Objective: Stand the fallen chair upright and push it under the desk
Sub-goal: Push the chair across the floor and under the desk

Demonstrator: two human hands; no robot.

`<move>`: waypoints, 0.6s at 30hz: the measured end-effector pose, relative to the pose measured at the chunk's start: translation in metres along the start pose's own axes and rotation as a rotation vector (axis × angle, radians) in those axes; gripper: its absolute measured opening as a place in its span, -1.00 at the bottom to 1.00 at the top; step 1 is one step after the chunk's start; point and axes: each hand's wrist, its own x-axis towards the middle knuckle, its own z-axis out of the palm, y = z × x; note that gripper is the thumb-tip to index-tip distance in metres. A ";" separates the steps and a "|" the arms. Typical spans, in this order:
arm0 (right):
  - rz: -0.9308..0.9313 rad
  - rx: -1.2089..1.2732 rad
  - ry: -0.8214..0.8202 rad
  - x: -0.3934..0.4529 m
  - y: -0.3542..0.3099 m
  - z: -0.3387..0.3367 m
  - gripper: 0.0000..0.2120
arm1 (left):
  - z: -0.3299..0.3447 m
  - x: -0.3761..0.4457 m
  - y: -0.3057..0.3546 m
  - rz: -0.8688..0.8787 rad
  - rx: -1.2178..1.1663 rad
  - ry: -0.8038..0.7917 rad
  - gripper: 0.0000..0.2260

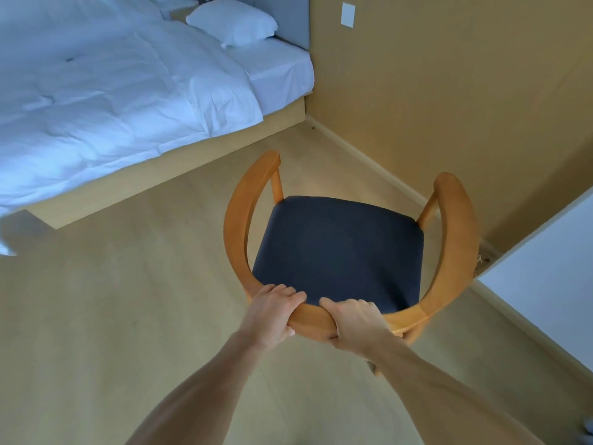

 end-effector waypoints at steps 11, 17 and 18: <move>-0.314 -0.142 -0.043 0.020 -0.032 -0.006 -0.68 | 0.008 -0.066 0.006 -0.344 -0.036 0.059 -0.49; -0.524 -0.208 -0.093 0.049 -0.072 -0.001 -0.61 | 0.012 -0.114 0.000 -0.606 -0.053 0.076 -0.61; -0.549 -0.227 -0.113 0.055 -0.081 0.001 -0.60 | 0.013 -0.121 -0.002 -0.656 -0.057 0.074 -0.63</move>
